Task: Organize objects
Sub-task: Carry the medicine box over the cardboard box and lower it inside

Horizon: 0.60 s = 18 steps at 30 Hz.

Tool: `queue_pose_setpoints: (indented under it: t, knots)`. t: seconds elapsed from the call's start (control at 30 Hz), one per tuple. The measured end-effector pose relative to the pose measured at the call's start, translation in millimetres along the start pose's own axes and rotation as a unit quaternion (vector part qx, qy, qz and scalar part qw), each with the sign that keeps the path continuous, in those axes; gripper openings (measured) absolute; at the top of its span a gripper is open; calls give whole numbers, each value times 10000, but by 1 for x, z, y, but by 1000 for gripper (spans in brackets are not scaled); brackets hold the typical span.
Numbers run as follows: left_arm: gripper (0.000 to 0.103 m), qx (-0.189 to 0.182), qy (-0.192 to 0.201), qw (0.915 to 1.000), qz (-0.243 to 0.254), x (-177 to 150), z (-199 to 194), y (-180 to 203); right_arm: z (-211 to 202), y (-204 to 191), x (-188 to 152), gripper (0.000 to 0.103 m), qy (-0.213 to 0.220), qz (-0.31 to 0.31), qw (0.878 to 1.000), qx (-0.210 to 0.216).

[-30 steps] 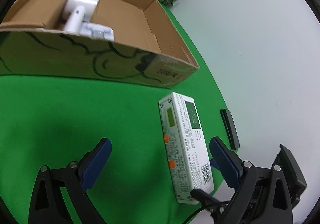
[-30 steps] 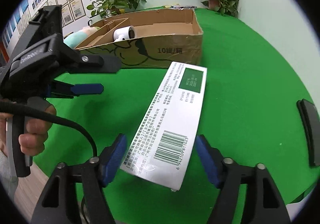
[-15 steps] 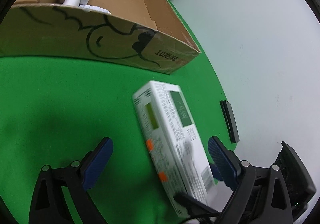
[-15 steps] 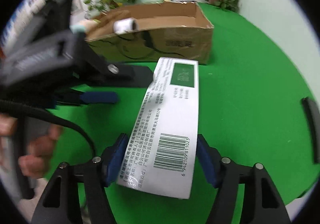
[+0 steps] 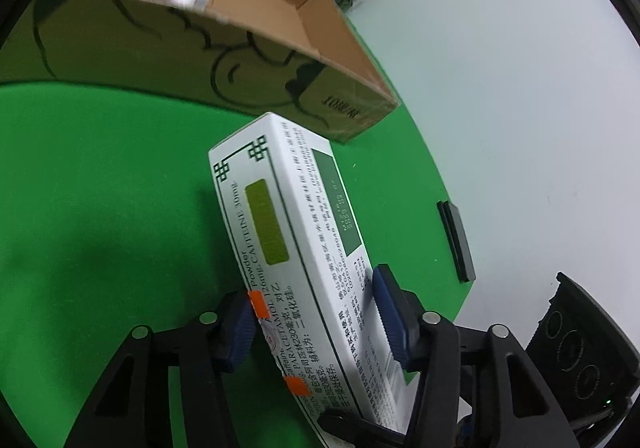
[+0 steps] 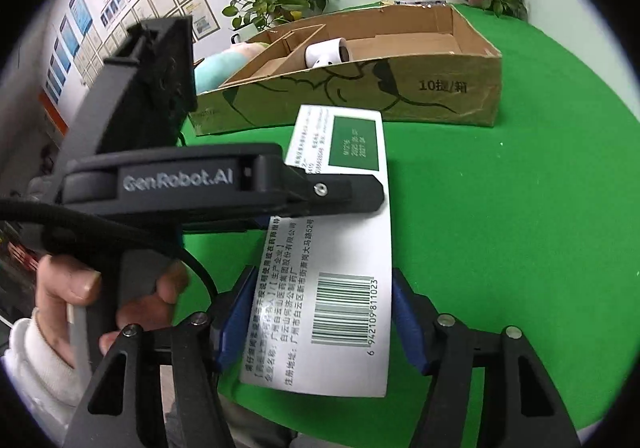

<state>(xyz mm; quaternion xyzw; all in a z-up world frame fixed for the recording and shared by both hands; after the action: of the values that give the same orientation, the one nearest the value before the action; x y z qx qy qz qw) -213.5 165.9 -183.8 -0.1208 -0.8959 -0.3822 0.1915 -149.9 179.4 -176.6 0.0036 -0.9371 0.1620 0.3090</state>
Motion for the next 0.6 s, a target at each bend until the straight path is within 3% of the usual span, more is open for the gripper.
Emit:
queue_pose_setpoints:
  t: [0.37,0.6]
  knots:
    - [46,198,586,9966,537,57,-71,21,-16,-38,41,60,762,-373,9964,-70]
    - [46,148,709,9942,789,98,-101,45,-36,-46,77,60,1167,-432,9921,-136]
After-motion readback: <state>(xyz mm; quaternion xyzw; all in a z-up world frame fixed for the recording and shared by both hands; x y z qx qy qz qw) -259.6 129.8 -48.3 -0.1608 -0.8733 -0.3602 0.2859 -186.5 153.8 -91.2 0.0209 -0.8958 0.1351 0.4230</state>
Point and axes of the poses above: each gripper's, at about its wrist camera, not at the fingertips, and z roughly the way its jaws point, y to its right, x to its top, the point moved 9 cm from there along z, roughly the way its jaws point, and after that the axes turned 5 degrees about z, right-handed, at the moved point
